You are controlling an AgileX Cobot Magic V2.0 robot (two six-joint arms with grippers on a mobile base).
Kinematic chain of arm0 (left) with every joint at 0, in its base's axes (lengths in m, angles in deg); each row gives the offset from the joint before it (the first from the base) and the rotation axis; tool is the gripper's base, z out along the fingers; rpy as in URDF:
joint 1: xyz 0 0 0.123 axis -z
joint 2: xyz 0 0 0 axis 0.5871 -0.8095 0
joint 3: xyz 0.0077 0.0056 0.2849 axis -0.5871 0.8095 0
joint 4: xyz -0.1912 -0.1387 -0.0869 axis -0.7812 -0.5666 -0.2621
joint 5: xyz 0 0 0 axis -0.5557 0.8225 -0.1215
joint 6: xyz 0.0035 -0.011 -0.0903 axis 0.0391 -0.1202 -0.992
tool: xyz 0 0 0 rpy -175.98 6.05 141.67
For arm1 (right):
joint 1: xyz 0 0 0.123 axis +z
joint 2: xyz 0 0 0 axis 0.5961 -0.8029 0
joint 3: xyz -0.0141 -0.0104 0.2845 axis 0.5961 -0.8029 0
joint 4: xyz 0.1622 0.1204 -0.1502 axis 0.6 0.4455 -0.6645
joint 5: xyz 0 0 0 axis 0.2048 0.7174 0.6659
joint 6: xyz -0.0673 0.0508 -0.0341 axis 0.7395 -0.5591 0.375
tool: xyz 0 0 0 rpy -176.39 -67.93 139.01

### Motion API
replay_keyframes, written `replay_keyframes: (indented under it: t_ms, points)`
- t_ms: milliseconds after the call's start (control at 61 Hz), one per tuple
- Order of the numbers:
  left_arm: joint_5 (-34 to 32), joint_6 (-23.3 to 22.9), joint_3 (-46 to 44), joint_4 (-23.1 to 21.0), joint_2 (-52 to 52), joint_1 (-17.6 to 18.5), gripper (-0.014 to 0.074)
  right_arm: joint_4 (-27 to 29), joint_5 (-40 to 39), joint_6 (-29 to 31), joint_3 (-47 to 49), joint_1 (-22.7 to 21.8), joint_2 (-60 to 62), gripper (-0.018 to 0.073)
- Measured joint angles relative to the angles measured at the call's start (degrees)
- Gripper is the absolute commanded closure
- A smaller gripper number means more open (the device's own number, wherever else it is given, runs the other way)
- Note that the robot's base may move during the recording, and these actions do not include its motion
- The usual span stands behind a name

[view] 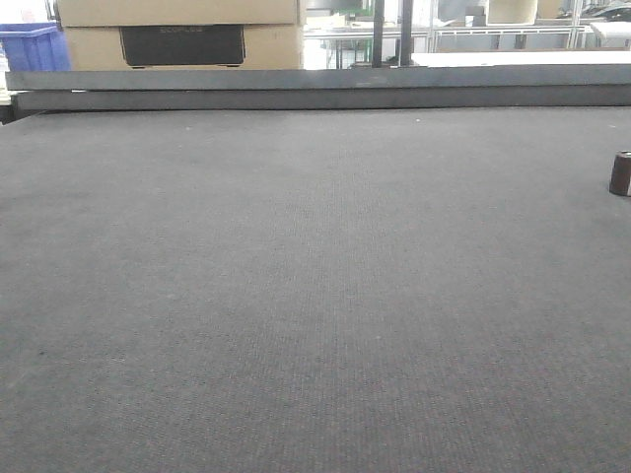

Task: Place cylindrical capacitor in blue bin on shelf
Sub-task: 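Lower both open grippers toward the orange and maroon capacitors on the table, then close left gripper on orange capacitor and right gripper on maroon capacitor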

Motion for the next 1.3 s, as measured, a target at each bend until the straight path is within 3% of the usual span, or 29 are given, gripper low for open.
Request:
replay_keyframes:
  t_ms: [131, 361, 607, 902, 1099, 1296]
  points:
    - [0.38, 0.00, -0.05, 0.00, -1.57, 2.09, 0.0004, 0.00, 0.68, 0.00, 0.14, 0.00, -6.41, 0.0010]
    - [0.52, 0.00, -0.05, 0.00, -1.67, 3.76, -0.0005, -0.55, -2.96, 0.00, -3.33, 0.00, -17.09, 0.0010]
    - [0.55, 0.00, -0.05, -0.21, -1.67, 3.79, -0.0005, -2.26, -25.93, 0.00, -15.76, -1.24, -32.62, 0.0010]
    - [0.55, 0.00, -0.05, -0.21, -1.67, 3.79, -0.0005, -1.78, -55.01, 0.00, -16.21, -6.19, -54.26, 0.0010]
    - [0.55, 0.00, -0.05, -0.21, -1.67, 3.79, -0.0005, -1.65, -61.72, 0.00, -10.78, -6.67, -67.39, 0.0010]
    - [0.55, 0.00, -0.05, -0.21, -1.67, 3.79, -0.0005, -1.65, -63.28, 0.00, -3.22, -6.67, -77.59, 0.0010]
